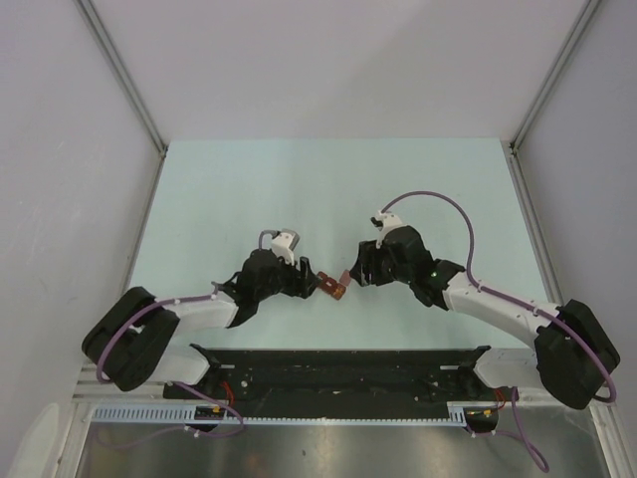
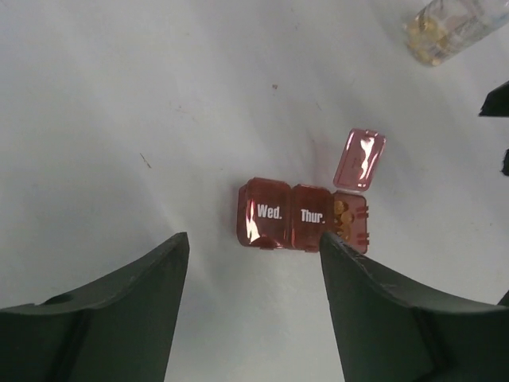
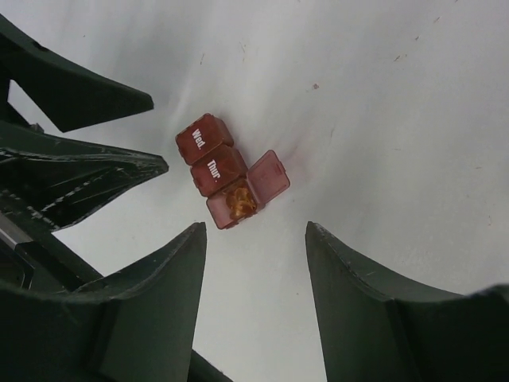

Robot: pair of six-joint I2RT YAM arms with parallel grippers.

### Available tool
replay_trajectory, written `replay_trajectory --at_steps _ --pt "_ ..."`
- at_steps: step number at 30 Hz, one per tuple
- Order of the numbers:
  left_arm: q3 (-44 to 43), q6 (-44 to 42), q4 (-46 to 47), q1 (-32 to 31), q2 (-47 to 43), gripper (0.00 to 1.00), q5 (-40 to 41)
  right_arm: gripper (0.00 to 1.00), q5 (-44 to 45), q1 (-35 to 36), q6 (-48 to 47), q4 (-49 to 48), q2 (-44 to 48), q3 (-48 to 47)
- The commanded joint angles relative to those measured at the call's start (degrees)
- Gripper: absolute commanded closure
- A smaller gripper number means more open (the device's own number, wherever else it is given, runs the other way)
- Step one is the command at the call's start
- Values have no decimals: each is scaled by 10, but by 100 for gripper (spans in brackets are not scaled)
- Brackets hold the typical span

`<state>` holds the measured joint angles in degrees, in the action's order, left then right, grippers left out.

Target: Sort the pills into containers

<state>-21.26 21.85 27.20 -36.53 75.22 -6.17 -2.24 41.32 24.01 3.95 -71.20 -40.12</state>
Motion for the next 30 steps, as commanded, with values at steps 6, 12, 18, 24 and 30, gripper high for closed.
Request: replay_trajectory --at_steps 6,12,18,24,30 --pt "-26 -22 66 9 72 32 -43 45 -20 -14 7 -32 -5 0" --pt "-41 -20 78 16 99 32 -56 45 -29 -25 7 -32 -8 0" --pt "-51 -20 85 23 116 32 -74 46 -37 -32 6 -35 -19 0" --pt "-52 -18 89 22 138 35 -96 46 -40 -40 4 -34 -25 1" --pt "-52 -15 93 23 150 39 -108 47 -44 -48 5 -52 -30 1"
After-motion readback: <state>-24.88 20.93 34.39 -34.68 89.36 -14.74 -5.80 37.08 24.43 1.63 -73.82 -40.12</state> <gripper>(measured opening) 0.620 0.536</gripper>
